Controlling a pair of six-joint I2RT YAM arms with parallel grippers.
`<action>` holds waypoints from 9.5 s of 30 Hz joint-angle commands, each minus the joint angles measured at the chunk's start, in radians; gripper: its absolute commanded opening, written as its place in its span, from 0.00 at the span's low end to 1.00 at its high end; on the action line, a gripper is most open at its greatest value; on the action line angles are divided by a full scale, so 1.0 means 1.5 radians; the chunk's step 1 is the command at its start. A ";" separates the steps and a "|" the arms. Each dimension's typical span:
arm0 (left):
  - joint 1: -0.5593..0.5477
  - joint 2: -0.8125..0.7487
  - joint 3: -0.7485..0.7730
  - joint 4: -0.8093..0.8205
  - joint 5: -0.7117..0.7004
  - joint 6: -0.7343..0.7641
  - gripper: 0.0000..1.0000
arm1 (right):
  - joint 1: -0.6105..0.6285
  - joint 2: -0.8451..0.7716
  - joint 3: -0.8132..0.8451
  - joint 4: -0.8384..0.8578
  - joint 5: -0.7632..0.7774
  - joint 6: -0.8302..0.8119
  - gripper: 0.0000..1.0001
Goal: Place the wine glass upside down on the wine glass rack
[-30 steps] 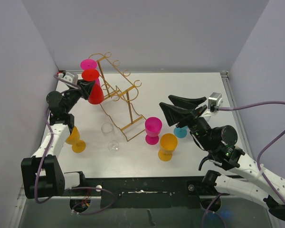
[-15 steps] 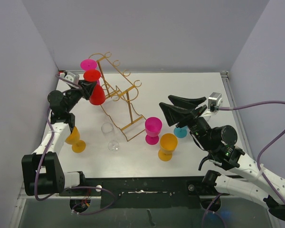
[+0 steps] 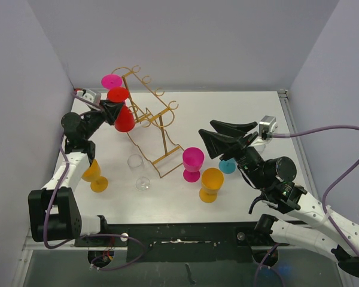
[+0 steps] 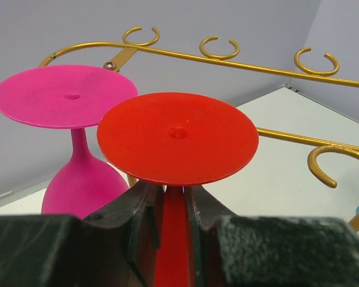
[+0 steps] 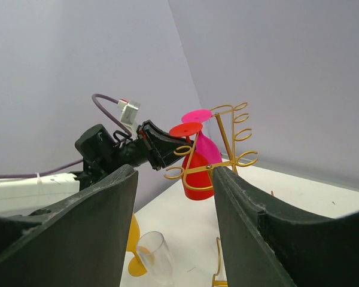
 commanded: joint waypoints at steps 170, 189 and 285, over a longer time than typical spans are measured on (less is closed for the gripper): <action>-0.191 -0.344 0.070 -0.103 -0.372 -0.888 0.62 | 0.059 0.417 0.445 0.164 -0.162 -0.090 0.00; -0.191 -0.354 0.044 -0.064 -0.437 -0.925 0.39 | 0.099 0.438 0.438 0.132 -0.194 -0.086 0.00; -0.166 -0.329 0.095 -0.508 -0.369 0.148 0.00 | 0.116 0.050 0.086 -0.035 0.146 -0.046 0.60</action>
